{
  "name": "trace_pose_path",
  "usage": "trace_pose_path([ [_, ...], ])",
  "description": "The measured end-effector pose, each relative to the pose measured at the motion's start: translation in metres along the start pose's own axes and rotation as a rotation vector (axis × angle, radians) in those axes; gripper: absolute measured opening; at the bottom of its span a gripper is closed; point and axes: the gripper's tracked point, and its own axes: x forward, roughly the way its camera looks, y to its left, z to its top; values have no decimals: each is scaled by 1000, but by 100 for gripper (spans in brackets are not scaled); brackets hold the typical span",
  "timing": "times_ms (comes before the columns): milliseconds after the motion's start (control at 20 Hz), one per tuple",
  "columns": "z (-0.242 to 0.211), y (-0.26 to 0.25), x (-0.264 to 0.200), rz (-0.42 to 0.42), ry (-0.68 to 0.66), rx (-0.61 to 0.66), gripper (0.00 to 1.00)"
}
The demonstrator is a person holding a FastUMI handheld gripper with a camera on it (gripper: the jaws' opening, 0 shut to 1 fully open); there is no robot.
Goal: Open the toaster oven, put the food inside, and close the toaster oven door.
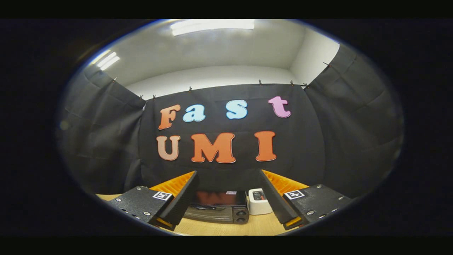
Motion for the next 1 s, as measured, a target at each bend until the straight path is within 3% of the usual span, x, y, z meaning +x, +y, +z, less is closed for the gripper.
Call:
trace_pose_path([
  [400,-45,22,16,37,62,1,99],
  [750,-131,56,62,92,193,50,99],
  [1000,-214,71,109,75,330,23,99],
])
